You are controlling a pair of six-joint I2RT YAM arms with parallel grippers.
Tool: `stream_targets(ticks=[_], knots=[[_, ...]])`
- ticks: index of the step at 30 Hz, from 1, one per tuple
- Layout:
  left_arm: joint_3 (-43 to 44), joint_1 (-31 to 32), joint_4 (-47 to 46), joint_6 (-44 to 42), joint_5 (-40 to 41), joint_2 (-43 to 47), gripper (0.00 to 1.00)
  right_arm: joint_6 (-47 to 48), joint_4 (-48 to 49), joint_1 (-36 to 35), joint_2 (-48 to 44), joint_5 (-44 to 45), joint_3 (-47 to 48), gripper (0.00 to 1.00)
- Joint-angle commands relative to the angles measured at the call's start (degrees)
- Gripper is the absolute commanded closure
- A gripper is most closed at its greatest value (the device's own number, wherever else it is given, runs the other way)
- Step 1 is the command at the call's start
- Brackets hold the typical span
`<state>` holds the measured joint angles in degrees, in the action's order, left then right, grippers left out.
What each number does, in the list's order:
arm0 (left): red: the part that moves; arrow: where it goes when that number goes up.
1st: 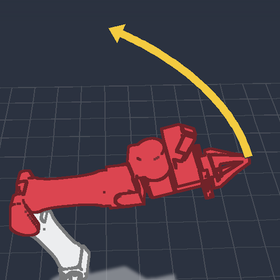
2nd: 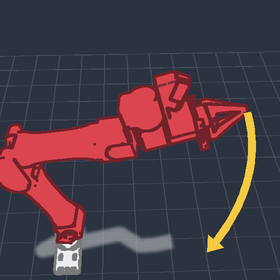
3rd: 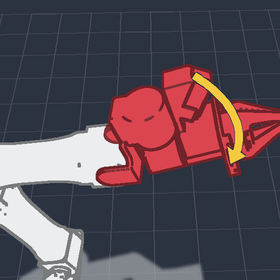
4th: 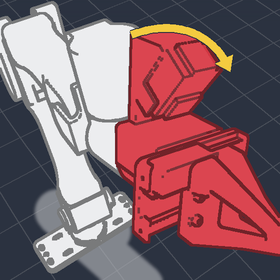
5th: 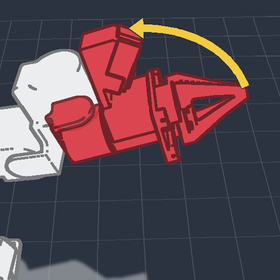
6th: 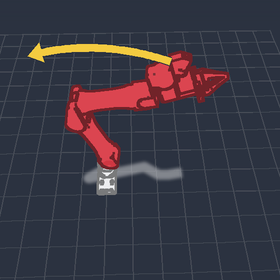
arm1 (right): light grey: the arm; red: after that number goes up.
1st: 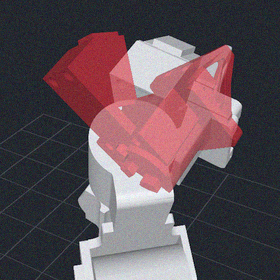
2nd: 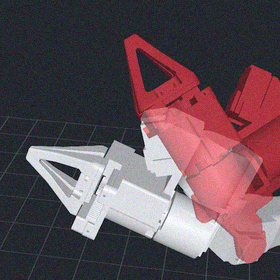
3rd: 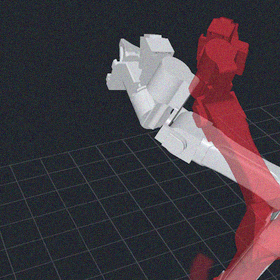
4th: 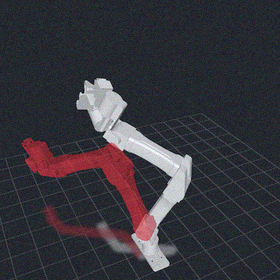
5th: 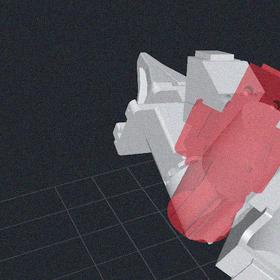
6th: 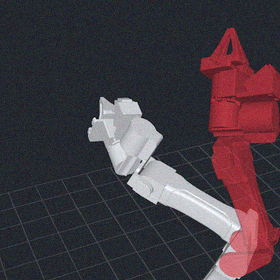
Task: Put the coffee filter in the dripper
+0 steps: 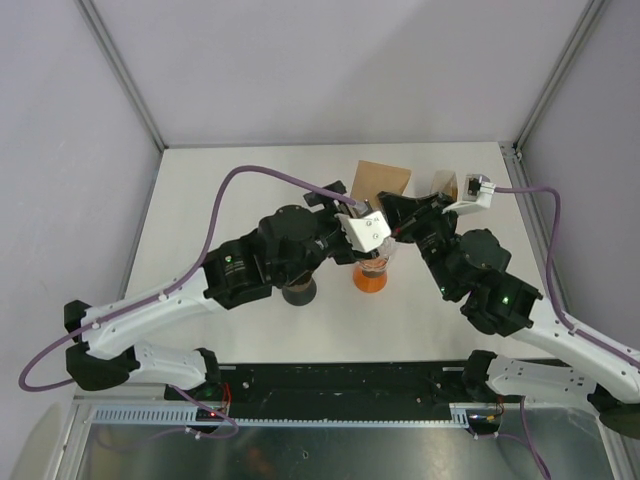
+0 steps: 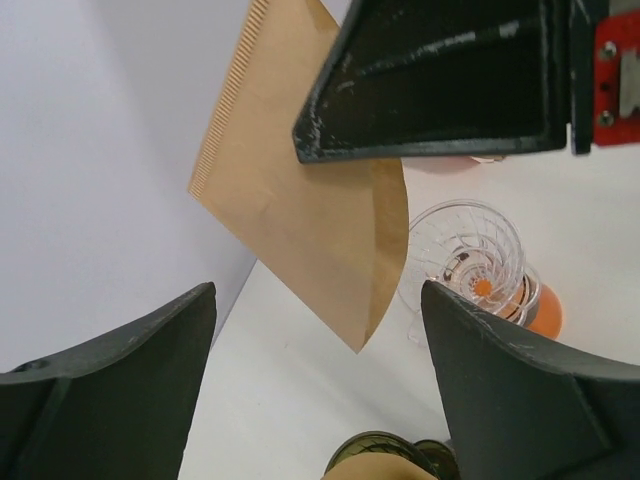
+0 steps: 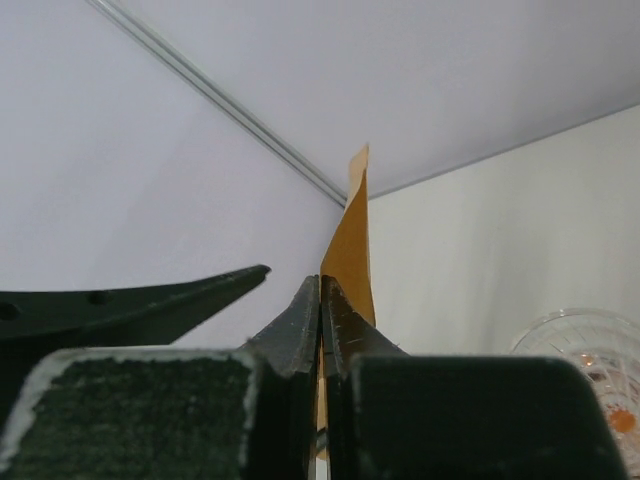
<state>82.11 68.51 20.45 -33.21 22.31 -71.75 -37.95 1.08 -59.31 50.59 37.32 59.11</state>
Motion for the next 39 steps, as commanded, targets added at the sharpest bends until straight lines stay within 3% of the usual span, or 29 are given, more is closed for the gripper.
stream_targets(ticks=[1,12,22,24,28,30,32,34,37,39], knots=[[-0.62,0.39,-4.34,-2.32,-0.62,1.22,0.14,-3.77,4.30,0.66,-1.05,1.28,-0.71,1.00],[-2.64,1.17,-10.39,-9.18,5.73,-1.60,0.46,-5.37,4.83,2.03,-1.46,-1.93,-1.94,1.00],[-7.56,1.45,-19.04,-17.25,10.65,-2.86,0.57,-9.87,5.94,5.86,-1.69,-7.10,-3.61,1.00],[-8.71,1.98,-20.80,-18.89,11.88,-2.72,0.65,-10.69,6.39,7.03,-1.80,-8.28,-4.08,1.00],[-10.36,2.63,-22.45,-19.63,12.75,-2.44,0.94,-10.62,7.02,9.35,-0.83,-11.68,-4.34,1.00],[-10.80,2.67,-22.49,-18.56,12.21,-2.06,0.98,-8.95,8.15,10.81,0.00,-15.02,-4.26,1.00],[-11.24,2.57,-22.39,-15.94,11.22,-1.40,0.99,-7.04,8.08,12.07,0.71,-18.23,-4.00,0.92],[-11.76,1.55,-21.55,-11.84,9.37,-0.44,1.00,-5.13,6.55,12.74,1.19,-20.27,-3.65,0.77],[-10.61,-3.24,-17.37,-3.21,3.89,0.25,1.00,-2.21,4.56,12.79,1.08,-22.12,-3.42,0.60],[-9.08,-7.63,-13.94,3.25,-0.66,0.39,1.00,-0.70,3.74,12.52,0.50,-23.83,-3.33,0.54]])
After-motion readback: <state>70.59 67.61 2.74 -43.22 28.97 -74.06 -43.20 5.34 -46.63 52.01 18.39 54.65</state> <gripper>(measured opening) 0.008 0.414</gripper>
